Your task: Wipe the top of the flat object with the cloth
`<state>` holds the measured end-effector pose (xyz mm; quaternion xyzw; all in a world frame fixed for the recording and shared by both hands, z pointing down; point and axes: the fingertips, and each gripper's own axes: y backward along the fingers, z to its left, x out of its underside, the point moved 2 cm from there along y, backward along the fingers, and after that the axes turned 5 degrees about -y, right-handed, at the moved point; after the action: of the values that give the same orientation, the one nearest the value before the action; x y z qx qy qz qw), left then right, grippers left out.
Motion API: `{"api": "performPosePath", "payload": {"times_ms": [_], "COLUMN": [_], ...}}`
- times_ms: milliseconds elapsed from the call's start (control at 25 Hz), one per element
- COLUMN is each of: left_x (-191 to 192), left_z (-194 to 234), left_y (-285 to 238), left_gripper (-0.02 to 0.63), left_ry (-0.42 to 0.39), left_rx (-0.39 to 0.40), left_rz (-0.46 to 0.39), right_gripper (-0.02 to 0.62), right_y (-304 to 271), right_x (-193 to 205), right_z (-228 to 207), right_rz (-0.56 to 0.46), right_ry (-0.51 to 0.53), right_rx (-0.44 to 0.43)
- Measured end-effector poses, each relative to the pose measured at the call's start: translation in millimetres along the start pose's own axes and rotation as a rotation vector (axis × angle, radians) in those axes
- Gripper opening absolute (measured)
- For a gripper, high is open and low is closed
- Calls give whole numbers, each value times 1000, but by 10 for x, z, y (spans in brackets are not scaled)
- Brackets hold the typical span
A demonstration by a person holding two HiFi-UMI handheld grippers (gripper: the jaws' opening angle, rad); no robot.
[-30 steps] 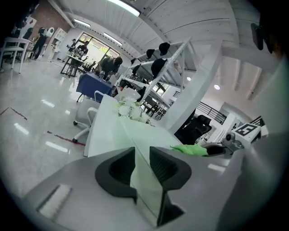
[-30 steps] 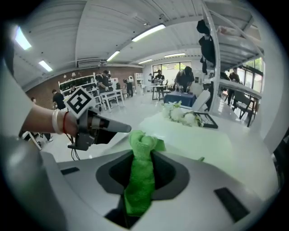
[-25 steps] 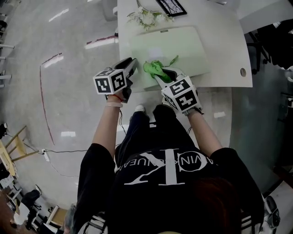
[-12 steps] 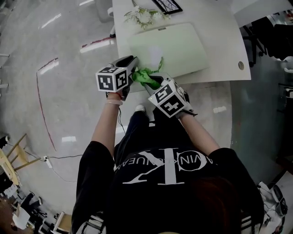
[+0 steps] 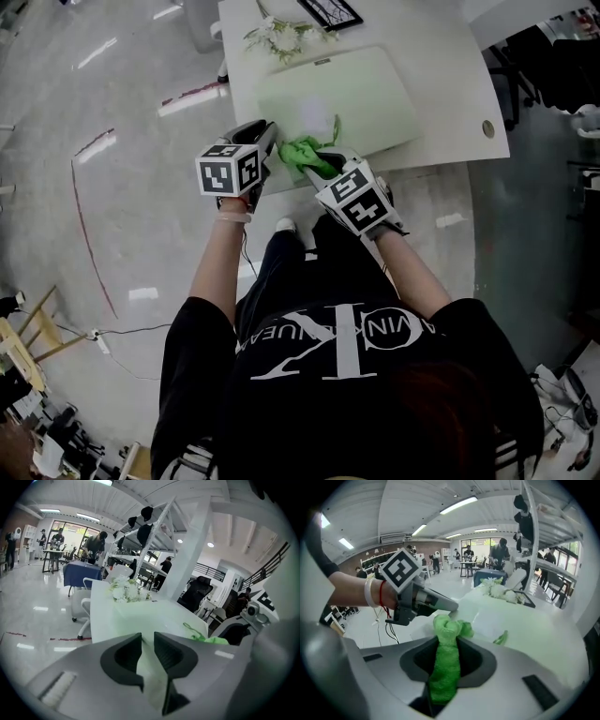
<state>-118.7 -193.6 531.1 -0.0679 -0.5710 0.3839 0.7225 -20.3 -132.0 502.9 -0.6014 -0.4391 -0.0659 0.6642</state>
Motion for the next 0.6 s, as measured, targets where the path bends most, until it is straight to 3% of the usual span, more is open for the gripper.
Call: {"api": "performPosePath", "payload": {"times_ms": [600], "left_x": [9], "left_z": [-2], "left_y": [13], "left_gripper": [89], "left_ry": [52], "left_rx": [-48], "left_rz": [-24], "right_gripper": [84], "right_y": [309], "right_x": [220], "right_z": [-837], "right_rz": [-1], "right_ry": [-111], "right_rx": [118]}}
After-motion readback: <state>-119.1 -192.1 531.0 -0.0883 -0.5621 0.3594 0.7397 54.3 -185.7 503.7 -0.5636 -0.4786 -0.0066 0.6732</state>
